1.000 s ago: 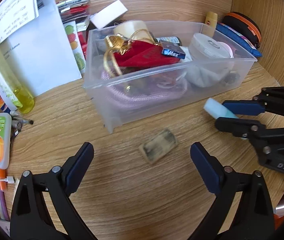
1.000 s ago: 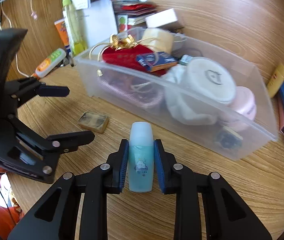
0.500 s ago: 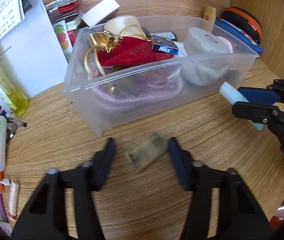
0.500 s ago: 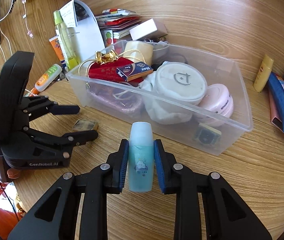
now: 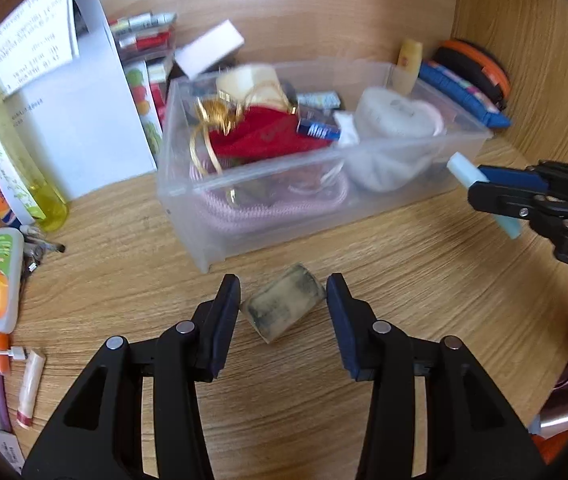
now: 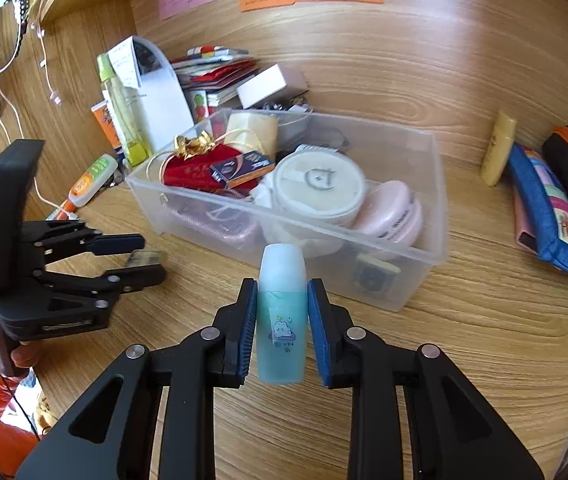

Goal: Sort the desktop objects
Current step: 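Carry the brown block and light-blue bottle into the clear box with both grippers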

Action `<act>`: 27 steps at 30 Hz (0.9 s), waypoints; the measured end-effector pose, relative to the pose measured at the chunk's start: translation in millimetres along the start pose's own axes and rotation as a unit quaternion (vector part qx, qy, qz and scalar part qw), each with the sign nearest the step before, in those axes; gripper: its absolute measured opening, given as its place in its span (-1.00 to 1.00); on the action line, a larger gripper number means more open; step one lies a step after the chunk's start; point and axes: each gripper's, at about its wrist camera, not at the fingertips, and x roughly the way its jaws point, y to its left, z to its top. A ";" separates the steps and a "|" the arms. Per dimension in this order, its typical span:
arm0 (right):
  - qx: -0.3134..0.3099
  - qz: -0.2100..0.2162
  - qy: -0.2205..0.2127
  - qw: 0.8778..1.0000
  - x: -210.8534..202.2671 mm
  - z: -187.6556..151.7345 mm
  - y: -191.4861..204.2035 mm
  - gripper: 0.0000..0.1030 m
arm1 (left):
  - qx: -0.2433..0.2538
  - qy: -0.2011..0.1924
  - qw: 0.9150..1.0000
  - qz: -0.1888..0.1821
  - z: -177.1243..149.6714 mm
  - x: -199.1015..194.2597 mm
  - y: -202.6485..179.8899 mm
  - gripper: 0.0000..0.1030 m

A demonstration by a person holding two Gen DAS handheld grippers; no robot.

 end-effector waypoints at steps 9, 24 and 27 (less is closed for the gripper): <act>0.014 -0.015 -0.030 0.999 -22.3 10.0 -15.1 -0.56 | -0.003 -0.068 0.998 -0.014 25.6 -40.5 -5.8 -0.14; 0.023 -0.059 -0.054 0.997 -17.0 55.9 -43.9 -0.55 | -0.021 -0.107 0.994 0.006 83.1 -35.5 11.9 -0.14; 0.014 -0.072 -0.050 0.996 -8.7 63.8 -45.8 -0.55 | -0.025 -0.105 0.994 0.001 94.1 -29.1 14.4 -0.14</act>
